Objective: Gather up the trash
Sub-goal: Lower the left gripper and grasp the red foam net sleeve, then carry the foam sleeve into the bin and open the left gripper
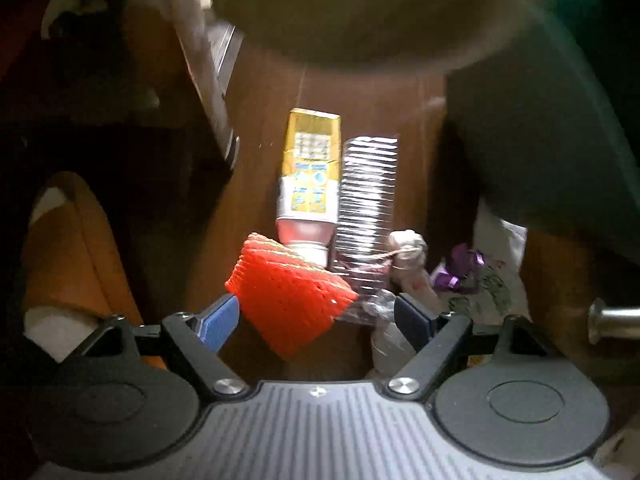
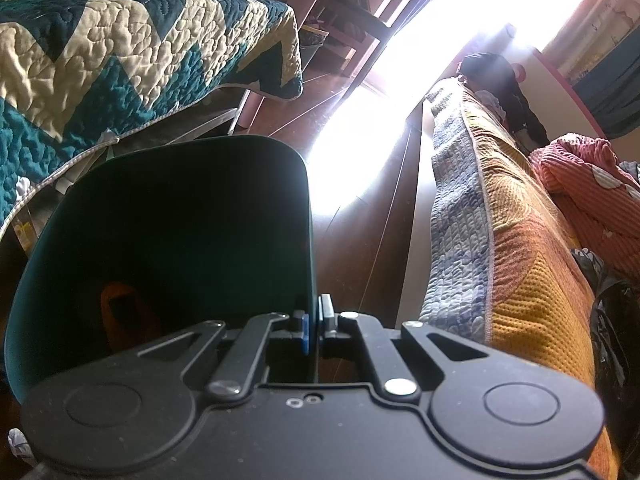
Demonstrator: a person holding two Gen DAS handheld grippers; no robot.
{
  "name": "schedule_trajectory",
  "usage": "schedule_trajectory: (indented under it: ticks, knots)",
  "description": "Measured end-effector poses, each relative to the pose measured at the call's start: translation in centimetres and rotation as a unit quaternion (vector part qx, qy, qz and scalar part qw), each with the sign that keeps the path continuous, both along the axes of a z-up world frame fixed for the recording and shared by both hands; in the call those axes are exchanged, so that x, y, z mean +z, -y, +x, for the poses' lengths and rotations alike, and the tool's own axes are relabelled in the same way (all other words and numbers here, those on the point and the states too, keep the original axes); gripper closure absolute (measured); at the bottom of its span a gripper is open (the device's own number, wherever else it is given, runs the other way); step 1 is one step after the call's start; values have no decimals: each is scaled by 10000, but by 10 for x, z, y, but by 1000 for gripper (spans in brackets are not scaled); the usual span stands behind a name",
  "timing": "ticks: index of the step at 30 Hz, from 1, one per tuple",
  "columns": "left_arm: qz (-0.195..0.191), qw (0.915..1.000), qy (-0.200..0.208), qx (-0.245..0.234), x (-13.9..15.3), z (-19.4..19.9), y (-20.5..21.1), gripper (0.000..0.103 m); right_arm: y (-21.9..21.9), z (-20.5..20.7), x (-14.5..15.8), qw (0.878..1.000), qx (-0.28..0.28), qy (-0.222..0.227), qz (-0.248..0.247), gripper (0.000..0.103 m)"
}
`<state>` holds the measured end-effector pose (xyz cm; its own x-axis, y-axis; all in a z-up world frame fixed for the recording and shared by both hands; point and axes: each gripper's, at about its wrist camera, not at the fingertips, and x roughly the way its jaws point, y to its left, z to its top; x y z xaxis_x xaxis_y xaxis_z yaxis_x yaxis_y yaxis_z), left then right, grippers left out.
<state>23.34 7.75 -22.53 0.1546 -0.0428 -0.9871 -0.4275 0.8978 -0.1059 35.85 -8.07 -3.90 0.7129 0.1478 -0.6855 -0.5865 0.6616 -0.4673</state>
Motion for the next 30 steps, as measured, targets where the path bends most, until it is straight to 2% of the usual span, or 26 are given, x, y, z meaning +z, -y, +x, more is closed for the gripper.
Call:
schedule_trajectory:
  ticks: [6, 13, 16, 19, 21, 24, 26, 30]
  knots:
    - [-66, 9995, -248, 180, -33, 10, -8, 18, 0, 0, -1, 10000, 14, 12, -21, 99]
    - [-92, 9991, -386, 168, -55, 13, -9, 19, 0, 0, -2, 10000, 35, 34, -50, 99]
    - [-211, 9987, -436, 177, -59, 13, -10, 38, 0, -1, -1, 10000, 21, 27, -48, 99]
    - [-300, 9985, -401, 219, -61, 11, -12, 45, 0, -1, -1, 10000, 3, 15, -50, 99]
    - [-409, 9983, -338, 250, -60, 9, -14, 65, 0, -1, -1, 10000, 2, 18, -53, 99]
    - [-428, 9982, -327, 261, -56, 8, -14, 83, 0, -1, -1, 10000, 13, 17, -56, 99]
    - [-346, 9988, -300, 183, -53, 6, -14, 92, 0, -1, -1, 10000, 20, 19, -54, 99]
    - [-283, 9991, -239, 215, -44, -1, -15, 94, -1, -2, -1, 10000, 37, 32, -49, 99]
